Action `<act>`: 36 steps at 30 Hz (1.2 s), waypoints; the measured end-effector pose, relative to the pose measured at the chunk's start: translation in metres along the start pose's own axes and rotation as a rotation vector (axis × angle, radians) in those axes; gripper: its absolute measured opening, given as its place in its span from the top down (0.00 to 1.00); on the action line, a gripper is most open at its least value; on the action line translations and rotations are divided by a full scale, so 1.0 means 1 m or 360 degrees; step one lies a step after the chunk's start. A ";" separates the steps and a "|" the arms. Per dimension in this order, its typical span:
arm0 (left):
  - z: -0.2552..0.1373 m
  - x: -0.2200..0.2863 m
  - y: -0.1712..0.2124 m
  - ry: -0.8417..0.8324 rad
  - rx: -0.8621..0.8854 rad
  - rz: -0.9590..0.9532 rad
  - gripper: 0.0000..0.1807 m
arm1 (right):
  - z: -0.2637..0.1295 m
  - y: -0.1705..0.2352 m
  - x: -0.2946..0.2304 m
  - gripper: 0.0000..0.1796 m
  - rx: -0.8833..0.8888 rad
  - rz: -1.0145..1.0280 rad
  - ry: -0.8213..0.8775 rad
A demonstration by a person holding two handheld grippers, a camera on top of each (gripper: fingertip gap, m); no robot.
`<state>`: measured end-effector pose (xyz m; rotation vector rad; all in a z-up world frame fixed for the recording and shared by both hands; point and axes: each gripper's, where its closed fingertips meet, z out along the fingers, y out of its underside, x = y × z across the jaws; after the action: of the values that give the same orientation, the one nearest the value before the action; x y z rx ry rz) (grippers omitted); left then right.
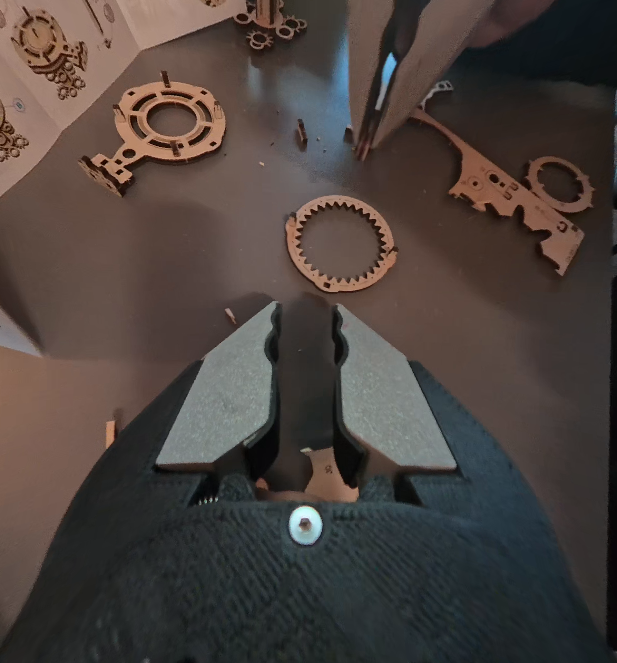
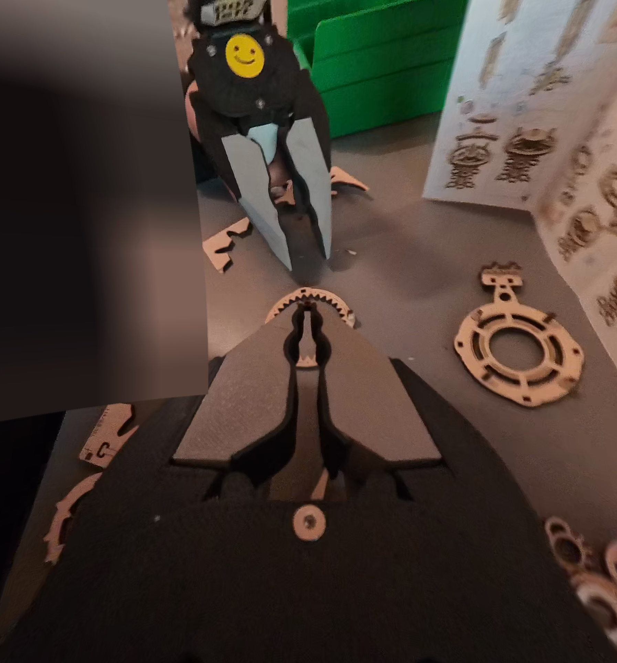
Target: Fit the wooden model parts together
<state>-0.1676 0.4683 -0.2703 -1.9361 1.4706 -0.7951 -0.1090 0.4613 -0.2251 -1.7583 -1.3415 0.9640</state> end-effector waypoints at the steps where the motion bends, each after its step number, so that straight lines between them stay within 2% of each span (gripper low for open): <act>1: 0.002 0.001 0.002 0.0000 -0.0019 0.0025 0.87 | 0.009 0.004 0.000 1.00 -0.0086 -0.0042 -0.0011; 5: 0.005 0.003 0.006 -0.0042 -0.0060 0.0114 0.87 | 0.038 0.013 -0.002 1.00 -0.0336 -0.0118 -0.0113; 12: 0.005 0.002 0.006 -0.0017 -0.0041 0.0069 0.88 | 0.064 0.010 -0.003 1.00 -0.0531 -0.0284 -0.0208; 22: 0.005 0.001 0.007 -0.0041 -0.0045 0.0095 0.89 | 0.063 0.016 -0.004 1.00 -0.0589 -0.0247 -0.0258; 28: 0.005 0.001 0.006 -0.0044 -0.0046 0.0099 0.89 | 0.062 0.017 -0.003 1.00 -0.0672 -0.0146 -0.0225; 36: 0.006 0.003 0.006 -0.0043 -0.0045 0.0101 0.88 | 0.061 0.021 -0.001 1.00 -0.0780 -0.0191 -0.0170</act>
<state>-0.1657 0.4651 -0.2784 -1.9031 1.5271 -0.7212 -0.1538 0.4621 -0.2719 -1.9679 -1.8481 0.7085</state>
